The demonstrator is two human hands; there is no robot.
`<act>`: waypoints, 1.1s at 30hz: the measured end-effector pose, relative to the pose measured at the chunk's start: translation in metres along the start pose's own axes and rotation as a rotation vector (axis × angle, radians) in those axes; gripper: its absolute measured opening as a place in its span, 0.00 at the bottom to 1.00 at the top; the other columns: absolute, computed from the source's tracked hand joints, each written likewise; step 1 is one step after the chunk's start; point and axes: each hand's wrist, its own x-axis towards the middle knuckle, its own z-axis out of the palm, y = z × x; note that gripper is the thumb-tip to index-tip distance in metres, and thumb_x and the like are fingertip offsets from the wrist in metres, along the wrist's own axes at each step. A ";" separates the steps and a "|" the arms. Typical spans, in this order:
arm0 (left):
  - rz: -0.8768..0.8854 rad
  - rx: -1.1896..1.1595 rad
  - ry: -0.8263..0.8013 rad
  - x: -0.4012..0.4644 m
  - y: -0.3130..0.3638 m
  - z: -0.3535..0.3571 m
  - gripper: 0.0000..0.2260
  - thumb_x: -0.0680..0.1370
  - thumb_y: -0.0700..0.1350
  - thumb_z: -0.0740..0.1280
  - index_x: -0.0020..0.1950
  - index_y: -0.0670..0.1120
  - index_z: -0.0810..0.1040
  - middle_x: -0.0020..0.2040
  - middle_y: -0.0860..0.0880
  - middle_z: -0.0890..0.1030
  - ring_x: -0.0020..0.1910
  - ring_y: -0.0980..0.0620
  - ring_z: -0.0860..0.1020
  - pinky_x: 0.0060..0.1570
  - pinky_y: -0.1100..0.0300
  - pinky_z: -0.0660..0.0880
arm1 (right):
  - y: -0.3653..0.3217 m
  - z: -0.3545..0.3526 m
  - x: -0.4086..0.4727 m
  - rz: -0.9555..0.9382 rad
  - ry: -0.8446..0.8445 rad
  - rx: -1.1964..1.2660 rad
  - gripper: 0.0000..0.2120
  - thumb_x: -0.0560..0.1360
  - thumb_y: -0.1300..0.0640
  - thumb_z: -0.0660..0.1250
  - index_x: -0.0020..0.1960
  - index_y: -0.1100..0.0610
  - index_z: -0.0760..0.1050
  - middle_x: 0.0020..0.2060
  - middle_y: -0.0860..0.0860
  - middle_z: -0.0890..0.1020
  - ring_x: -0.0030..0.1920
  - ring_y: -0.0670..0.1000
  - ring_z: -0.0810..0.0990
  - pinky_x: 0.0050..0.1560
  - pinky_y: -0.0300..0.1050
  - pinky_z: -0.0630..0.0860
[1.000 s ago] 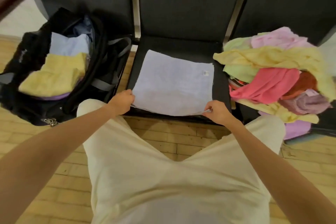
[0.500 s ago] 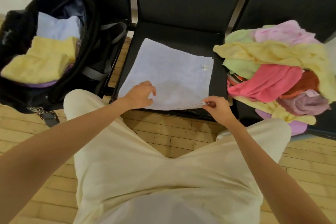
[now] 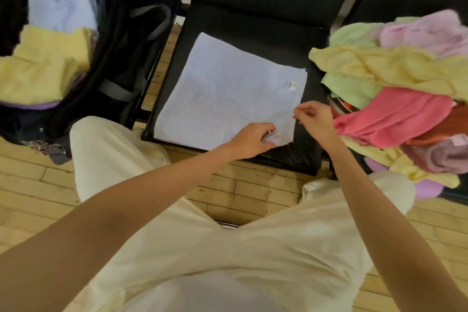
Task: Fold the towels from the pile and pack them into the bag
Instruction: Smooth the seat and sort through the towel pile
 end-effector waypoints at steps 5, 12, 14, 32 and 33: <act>-0.032 -0.042 0.071 0.003 -0.013 -0.014 0.06 0.78 0.44 0.68 0.49 0.41 0.77 0.38 0.52 0.76 0.36 0.56 0.73 0.38 0.68 0.70 | 0.008 0.007 0.094 0.144 0.161 -0.369 0.12 0.76 0.57 0.64 0.52 0.65 0.77 0.49 0.61 0.80 0.55 0.61 0.78 0.58 0.52 0.72; -0.255 -0.205 -0.046 0.004 -0.021 -0.025 0.02 0.75 0.40 0.68 0.44 0.43 0.76 0.42 0.48 0.78 0.42 0.49 0.79 0.45 0.54 0.78 | -0.005 0.043 0.125 0.312 0.277 -0.682 0.35 0.71 0.44 0.71 0.66 0.66 0.64 0.64 0.62 0.68 0.65 0.61 0.67 0.63 0.52 0.66; -0.318 -0.251 -0.125 0.002 -0.016 -0.023 0.03 0.74 0.40 0.66 0.41 0.44 0.74 0.41 0.48 0.77 0.40 0.51 0.77 0.41 0.55 0.75 | -0.003 0.043 0.126 0.342 0.260 -0.698 0.33 0.71 0.44 0.71 0.66 0.64 0.68 0.64 0.61 0.68 0.65 0.61 0.67 0.63 0.51 0.67; -0.477 -0.610 -0.100 -0.057 -0.030 -0.049 0.07 0.75 0.35 0.69 0.39 0.40 0.74 0.40 0.47 0.78 0.44 0.50 0.80 0.52 0.58 0.80 | -0.045 0.063 0.128 0.064 0.175 0.191 0.09 0.76 0.59 0.67 0.42 0.54 0.67 0.36 0.50 0.75 0.30 0.45 0.78 0.31 0.35 0.77; -0.483 -0.626 -0.070 -0.063 -0.034 -0.056 0.07 0.75 0.34 0.69 0.38 0.39 0.74 0.40 0.47 0.78 0.43 0.50 0.80 0.52 0.57 0.80 | -0.058 0.078 0.127 0.022 0.158 0.211 0.09 0.76 0.60 0.67 0.41 0.55 0.67 0.35 0.50 0.74 0.30 0.45 0.78 0.30 0.35 0.77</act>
